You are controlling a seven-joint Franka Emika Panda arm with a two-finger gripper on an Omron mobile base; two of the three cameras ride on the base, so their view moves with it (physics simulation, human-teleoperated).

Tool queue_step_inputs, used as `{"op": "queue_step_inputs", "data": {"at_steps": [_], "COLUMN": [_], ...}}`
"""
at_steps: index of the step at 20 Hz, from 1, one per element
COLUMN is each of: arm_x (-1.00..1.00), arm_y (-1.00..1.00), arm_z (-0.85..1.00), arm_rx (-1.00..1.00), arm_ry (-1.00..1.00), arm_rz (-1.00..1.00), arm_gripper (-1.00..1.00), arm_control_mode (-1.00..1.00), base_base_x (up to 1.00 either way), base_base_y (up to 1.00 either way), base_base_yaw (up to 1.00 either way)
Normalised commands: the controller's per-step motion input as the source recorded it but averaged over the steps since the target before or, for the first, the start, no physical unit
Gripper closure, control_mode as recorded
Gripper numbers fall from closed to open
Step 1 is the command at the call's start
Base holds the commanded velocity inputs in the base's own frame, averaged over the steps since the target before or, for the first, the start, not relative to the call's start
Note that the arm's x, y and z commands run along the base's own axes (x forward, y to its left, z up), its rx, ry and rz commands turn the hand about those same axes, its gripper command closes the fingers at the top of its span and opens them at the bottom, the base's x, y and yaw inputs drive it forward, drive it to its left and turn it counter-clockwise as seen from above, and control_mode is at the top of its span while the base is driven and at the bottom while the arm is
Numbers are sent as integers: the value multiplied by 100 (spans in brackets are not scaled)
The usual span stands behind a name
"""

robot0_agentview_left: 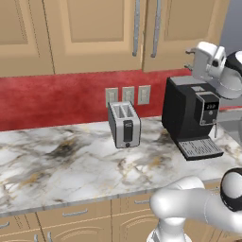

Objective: Open the cabinet. Pick the bowls from the counter and place them in the cabinet. Then close the cabinet.

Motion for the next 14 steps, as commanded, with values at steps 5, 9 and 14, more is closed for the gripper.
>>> {"op": "queue_step_inputs", "data": {"at_steps": [5,9,14], "arm_x": [23,10,12], "arm_y": [31,30,28], "arm_z": [26,27,17], "arm_rx": [0,0,0], "arm_ry": [0,0,0], "arm_rz": [-5,-7,-8], "arm_gripper": [-100,-100,-100], "arm_control_mode": [-100,-100,-100], "base_base_x": [0,0,0], "base_base_y": [0,0,0], "base_base_yaw": [0,0,0]}}
